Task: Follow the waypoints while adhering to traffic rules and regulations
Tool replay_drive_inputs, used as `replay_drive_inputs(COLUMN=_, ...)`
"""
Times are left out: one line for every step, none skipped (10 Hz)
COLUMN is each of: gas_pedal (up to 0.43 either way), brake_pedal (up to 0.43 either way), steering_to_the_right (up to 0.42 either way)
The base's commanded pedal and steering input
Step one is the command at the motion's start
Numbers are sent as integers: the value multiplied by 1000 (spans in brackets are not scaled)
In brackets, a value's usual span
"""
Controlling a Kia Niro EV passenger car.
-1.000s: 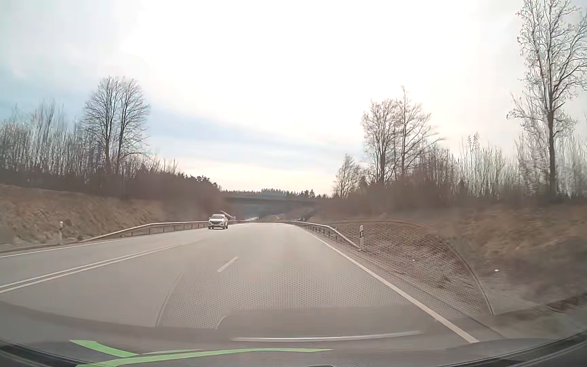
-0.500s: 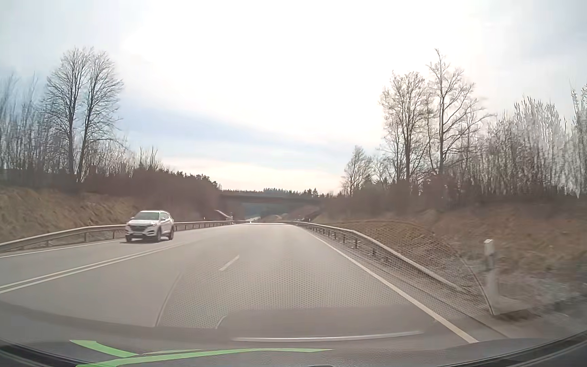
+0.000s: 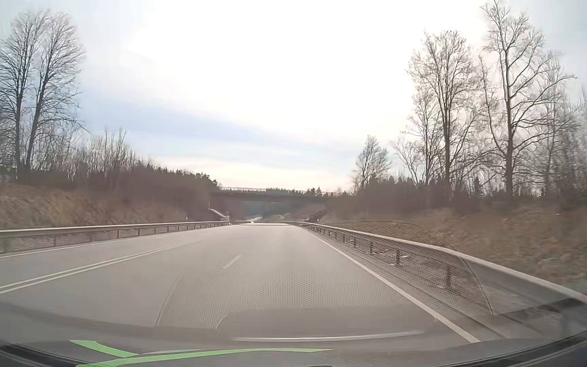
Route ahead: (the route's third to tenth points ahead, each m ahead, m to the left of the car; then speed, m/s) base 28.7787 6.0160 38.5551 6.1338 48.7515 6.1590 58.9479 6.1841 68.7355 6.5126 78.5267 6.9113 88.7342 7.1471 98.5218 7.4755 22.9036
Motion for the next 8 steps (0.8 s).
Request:
replay_drive_inputs(gas_pedal=98, brake_pedal=0, steering_to_the_right=-2)
replay_drive_inputs(gas_pedal=98, brake_pedal=0, steering_to_the_right=-2)
replay_drive_inputs(gas_pedal=110, brake_pedal=0, steering_to_the_right=-2)
replay_drive_inputs(gas_pedal=110, brake_pedal=0, steering_to_the_right=-1)
replay_drive_inputs(gas_pedal=110, brake_pedal=0, steering_to_the_right=-1)
replay_drive_inputs(gas_pedal=110, brake_pedal=0, steering_to_the_right=-1)
replay_drive_inputs(gas_pedal=110, brake_pedal=0, steering_to_the_right=0)
replay_drive_inputs(gas_pedal=110, brake_pedal=0, steering_to_the_right=0)
